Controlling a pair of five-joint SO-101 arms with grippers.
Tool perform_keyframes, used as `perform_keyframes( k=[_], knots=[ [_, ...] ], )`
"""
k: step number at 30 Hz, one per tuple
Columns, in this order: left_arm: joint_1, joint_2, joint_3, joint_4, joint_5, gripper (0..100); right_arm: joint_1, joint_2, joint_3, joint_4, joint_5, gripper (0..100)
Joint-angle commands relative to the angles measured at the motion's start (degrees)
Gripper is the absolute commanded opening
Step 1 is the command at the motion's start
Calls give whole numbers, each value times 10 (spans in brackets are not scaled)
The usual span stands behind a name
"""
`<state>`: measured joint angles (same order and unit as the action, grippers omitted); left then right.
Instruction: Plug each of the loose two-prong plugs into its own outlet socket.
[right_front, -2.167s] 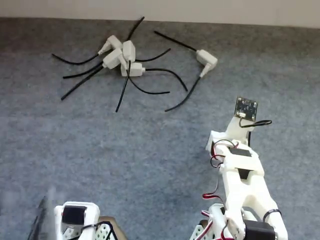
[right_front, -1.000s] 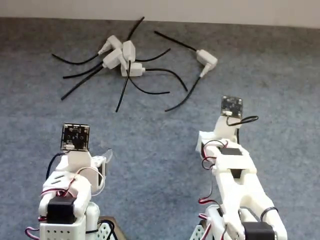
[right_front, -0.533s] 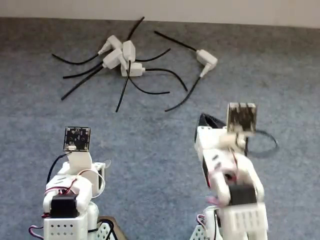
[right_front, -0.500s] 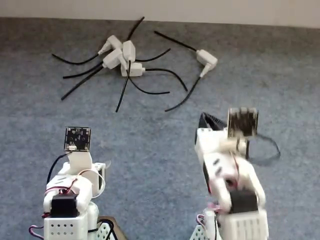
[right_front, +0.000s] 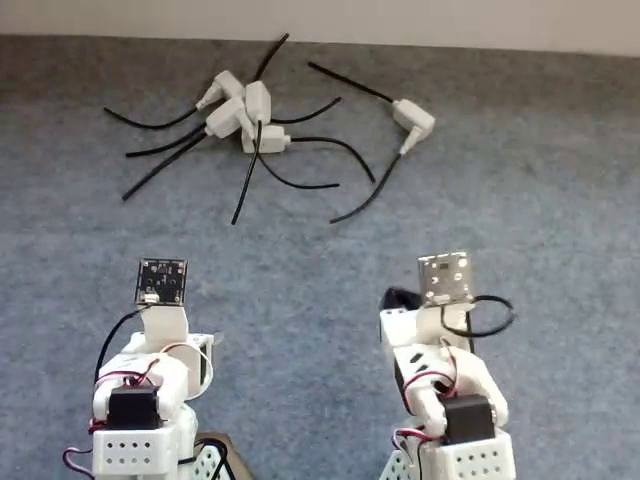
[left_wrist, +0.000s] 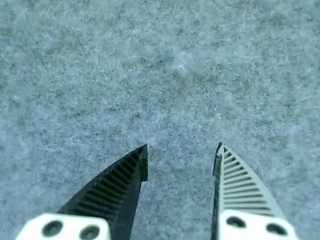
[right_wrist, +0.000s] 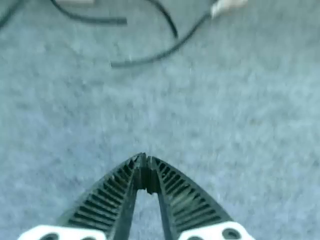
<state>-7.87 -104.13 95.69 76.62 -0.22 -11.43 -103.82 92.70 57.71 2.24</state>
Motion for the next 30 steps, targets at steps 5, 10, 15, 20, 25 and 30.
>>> perform_keyframes(
  k=[5,10,15,20,25,30],
  knots=[
    [-7,0,14,-3,4,210,-3,-14,77,44,116,9],
    [-7,0,14,-2,4,210,13,-13,110,80,152,9],
    [-7,1,14,-2,5,210,41,-9,111,87,151,9],
    [-6,1,14,-2,5,210,43,-12,111,121,152,9],
    [-6,1,14,-2,5,210,43,-9,111,130,152,9],
    [-6,1,14,-2,5,210,45,-11,110,141,151,9]
  ],
)
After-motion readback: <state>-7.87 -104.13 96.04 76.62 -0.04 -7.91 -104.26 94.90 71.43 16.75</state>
